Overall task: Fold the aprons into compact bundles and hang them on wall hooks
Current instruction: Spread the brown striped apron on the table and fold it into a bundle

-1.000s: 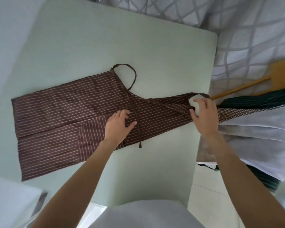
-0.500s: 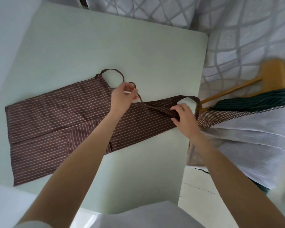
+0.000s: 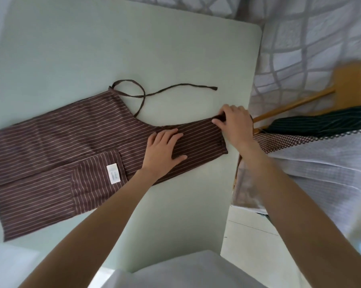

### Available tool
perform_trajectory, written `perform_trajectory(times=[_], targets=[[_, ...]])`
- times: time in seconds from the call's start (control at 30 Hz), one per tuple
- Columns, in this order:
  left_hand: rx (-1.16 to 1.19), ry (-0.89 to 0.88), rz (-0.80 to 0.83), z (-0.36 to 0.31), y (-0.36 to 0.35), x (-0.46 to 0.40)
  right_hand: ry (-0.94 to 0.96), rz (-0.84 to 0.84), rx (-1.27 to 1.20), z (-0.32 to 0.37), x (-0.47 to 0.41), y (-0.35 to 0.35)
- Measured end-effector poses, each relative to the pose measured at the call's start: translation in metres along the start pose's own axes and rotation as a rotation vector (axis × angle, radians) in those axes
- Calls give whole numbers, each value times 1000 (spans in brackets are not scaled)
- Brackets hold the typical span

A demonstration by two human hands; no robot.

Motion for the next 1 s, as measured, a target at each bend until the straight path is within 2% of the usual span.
perform_trajectory(times=[0.07,0.17,0.2,0.27,0.33,0.5,0.57,0.63,0.7,0.77,0.83,0.9,0.97,1.0], targets=[[7,2,101,-2,-17,4,28,-99,-102,-5,14,14],[18,18,89,-2,-18,3,-43,-327,-197,-22,60,45],[17,19,81,-2,-18,2,-131,-306,-243,-28,75,43],[12,19,67,-1,-18,2,-320,-131,-313,-35,99,13],[10,15,72,-1,-18,1,-406,-56,-364,-37,115,-12],[32,26,81,-1,-19,0,-503,-201,-495,-49,119,-16],[29,27,80,-1,-20,1,-445,-202,-428,-41,117,-12],[26,25,75,-1,-21,1,-306,-218,-341,-26,113,-2],[28,26,71,0,-21,1,-184,-237,-374,-15,107,7],[39,29,66,0,-22,1,-117,-174,-534,-11,99,9],[50,32,63,0,-23,1,-34,-22,-570,-7,93,1],[56,29,65,0,-23,1,-16,120,-359,-16,94,-8],[58,25,71,0,-23,0,-13,58,-65,-37,96,1],[58,23,74,0,-24,0,-46,-2,8,-46,95,13]])
Point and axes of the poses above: each hand's wrist, its own x-axis away from the middle knuckle, its own y-axis out of the back of the hand, z = x × y, the point moved 10 cm from there along -x, towards the middle knuckle, and after that the axes turned 15 degrees about -x, right-handed, at the moved point
